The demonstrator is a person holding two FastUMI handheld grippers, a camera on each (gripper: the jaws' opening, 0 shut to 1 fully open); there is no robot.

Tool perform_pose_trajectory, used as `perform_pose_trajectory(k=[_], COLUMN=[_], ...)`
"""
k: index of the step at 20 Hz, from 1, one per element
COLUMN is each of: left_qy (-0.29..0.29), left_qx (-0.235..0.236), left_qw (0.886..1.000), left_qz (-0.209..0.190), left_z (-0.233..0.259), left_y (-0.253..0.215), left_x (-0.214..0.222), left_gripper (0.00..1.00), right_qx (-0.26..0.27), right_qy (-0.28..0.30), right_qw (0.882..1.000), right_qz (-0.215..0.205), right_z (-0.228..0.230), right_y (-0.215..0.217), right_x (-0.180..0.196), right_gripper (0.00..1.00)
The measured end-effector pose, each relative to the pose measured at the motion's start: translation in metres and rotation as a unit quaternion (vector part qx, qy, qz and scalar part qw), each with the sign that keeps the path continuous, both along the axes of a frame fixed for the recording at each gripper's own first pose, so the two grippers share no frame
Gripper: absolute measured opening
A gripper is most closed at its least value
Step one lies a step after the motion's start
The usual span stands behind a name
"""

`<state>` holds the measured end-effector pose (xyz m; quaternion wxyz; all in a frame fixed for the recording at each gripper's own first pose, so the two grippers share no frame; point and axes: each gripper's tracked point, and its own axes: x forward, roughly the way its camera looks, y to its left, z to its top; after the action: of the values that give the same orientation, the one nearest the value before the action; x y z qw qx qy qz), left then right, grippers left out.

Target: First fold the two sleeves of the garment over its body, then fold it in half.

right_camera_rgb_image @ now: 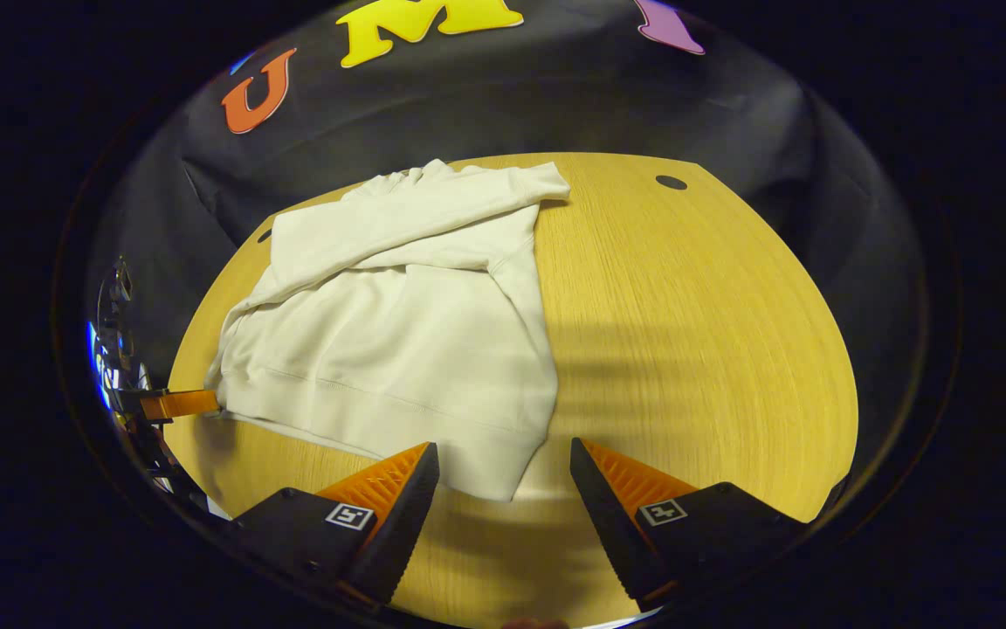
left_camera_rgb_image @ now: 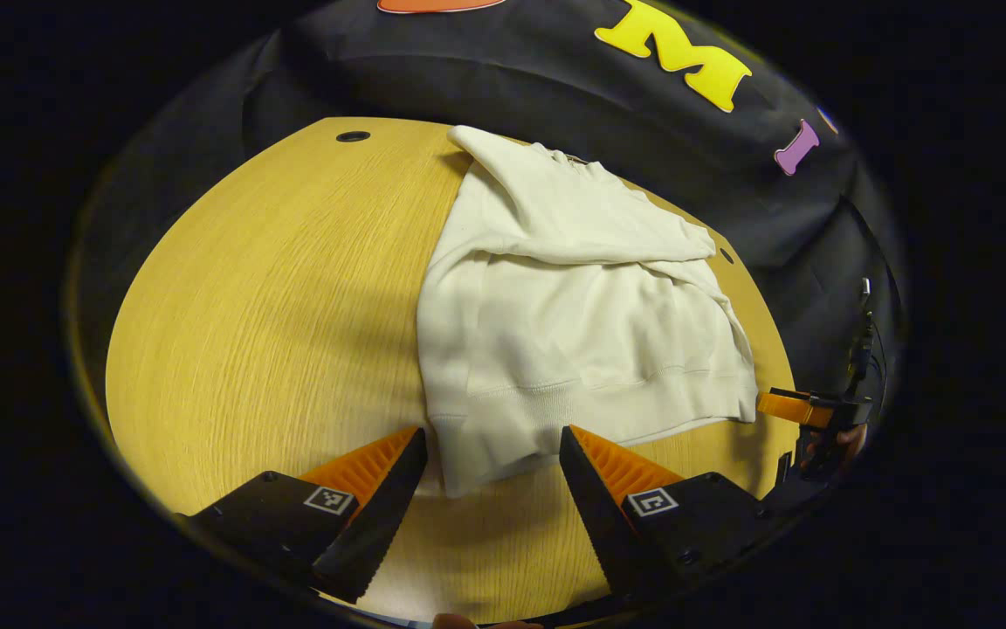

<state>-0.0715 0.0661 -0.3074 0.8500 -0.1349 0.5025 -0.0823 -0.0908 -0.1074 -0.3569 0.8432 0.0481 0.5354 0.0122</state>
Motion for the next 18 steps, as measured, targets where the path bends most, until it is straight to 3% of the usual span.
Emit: perform_pose_trajectory(k=[3, 7, 8, 9, 10, 11, 12, 13, 15, 17, 18], left_qy=[0.022, 0.039, 0.043, 0.045, 0.047, 0.046, 0.046, 0.045, 0.043, 0.044, 0.041], left_qx=[0.009, 0.030, 0.036, 0.044, 0.050, 0.053, 0.052, 0.046, 0.019, -0.001, -0.003], left_qw=[1.000, 0.999, 0.998, 0.997, 0.997, 0.996, 0.996, 0.996, 0.997, 0.996, 0.996], left_qz=[0.002, 0.013, 0.022, 0.033, 0.044, 0.050, 0.056, 0.060, 0.067, 0.076, 0.074], left_z=[-0.003, -0.007, -0.009, -0.010, -0.011, -0.011, -0.011, -0.011, -0.009, -0.008, -0.006], left_y=[-0.004, 0.001, 0.003, 0.007, 0.008, 0.008, 0.007, 0.004, -0.002, -0.009, -0.009], left_x=[0.001, 0.000, 0.001, 0.001, 0.000, 0.002, 0.002, 0.003, 0.003, 0.004, 0.004], left_gripper=[0.93, 0.78, 0.68, 0.60, 0.41, 0.34, 0.25, 0.23, 0.16, 0.09, 0.07], right_qx=[-0.011, -0.044, -0.037, -0.036, -0.031, -0.022, -0.009, 0.009, 0.032, 0.054, 0.069], right_qy=[0.012, 0.022, 0.022, 0.018, 0.018, 0.016, 0.014, 0.013, 0.020, 0.024, 0.031], right_qw=[1.000, 0.999, 0.999, 0.999, 0.999, 1.000, 1.000, 1.000, 0.999, 0.997, 0.995], right_qz=[0.000, -0.004, 0.000, 0.000, -0.001, -0.007, -0.015, -0.024, -0.037, -0.054, -0.066], right_z=[-0.012, -0.018, -0.019, -0.018, -0.018, -0.018, -0.018, -0.018, -0.019, -0.016, -0.016], right_y=[0.006, 0.008, 0.014, 0.015, 0.017, 0.016, 0.016, 0.018, 0.019, 0.018, 0.018], right_x=[0.000, -0.001, -0.001, 0.000, 0.000, 0.003, 0.007, 0.010, 0.012, 0.014, 0.012], right_gripper=[0.95, 0.94, 0.94, 0.85, 0.76, 0.71, 0.52, 0.42, 0.12, 0.13, 0.01])
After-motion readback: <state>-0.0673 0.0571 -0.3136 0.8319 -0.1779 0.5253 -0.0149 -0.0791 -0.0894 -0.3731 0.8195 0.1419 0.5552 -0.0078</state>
